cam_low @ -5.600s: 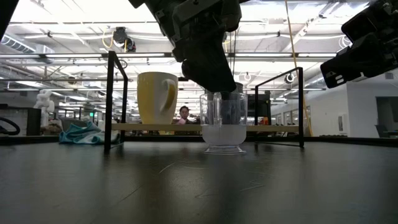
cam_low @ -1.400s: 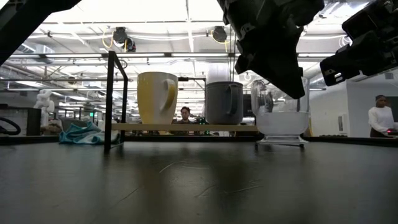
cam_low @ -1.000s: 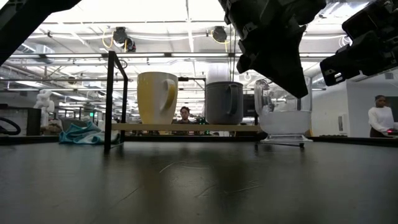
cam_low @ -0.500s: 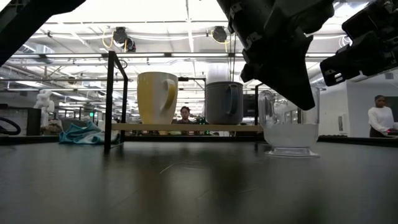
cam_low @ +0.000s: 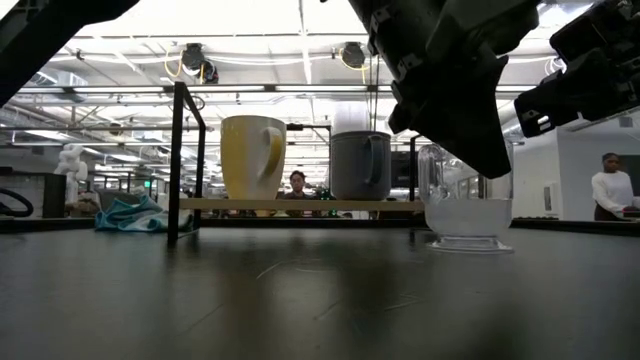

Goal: Stack small to large cups/mugs on shelf
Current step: Put the transparent mug on the shelf

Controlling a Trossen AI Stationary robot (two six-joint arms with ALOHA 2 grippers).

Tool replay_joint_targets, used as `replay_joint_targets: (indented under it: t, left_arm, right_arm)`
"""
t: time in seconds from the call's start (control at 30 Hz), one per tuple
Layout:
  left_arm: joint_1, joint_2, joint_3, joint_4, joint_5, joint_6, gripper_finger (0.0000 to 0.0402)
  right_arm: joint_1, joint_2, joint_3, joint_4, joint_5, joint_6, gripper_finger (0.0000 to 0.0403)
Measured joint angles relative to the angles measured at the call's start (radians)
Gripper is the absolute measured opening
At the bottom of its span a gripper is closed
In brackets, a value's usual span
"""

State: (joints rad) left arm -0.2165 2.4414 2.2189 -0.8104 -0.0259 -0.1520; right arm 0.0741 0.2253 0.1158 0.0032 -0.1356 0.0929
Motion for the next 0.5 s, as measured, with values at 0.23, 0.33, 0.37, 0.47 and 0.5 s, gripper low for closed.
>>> replay_joint_targets:
  t: [0.23,0.33,0.37,0.47,0.5]
  left_arm:
    - [-0.004,0.001,0.0,0.0,0.0,0.001,0.0093]
    - [-0.004,0.001,0.0,0.0,0.0,0.001,0.0117]
    - [-0.004,0.001,0.0,0.0,0.0,0.0,0.0125]
    - [-0.004,0.001,0.0,0.004,0.0,0.0,0.0151]
    - [-0.004,0.001,0.0,0.007,0.0,0.0,0.0159]
  right_arm:
    - [0.0,0.0,0.0,0.0,0.0,0.0,0.0]
    - [0.0,0.0,0.0,0.0,0.0,0.0,0.0]
    - [0.0,0.0,0.0,0.0,0.0,0.0,0.0]
    - [0.0,0.0,0.0,0.0,0.0,0.0,0.0]
    - [0.0,0.0,0.0,0.0,0.0,0.0,0.0]
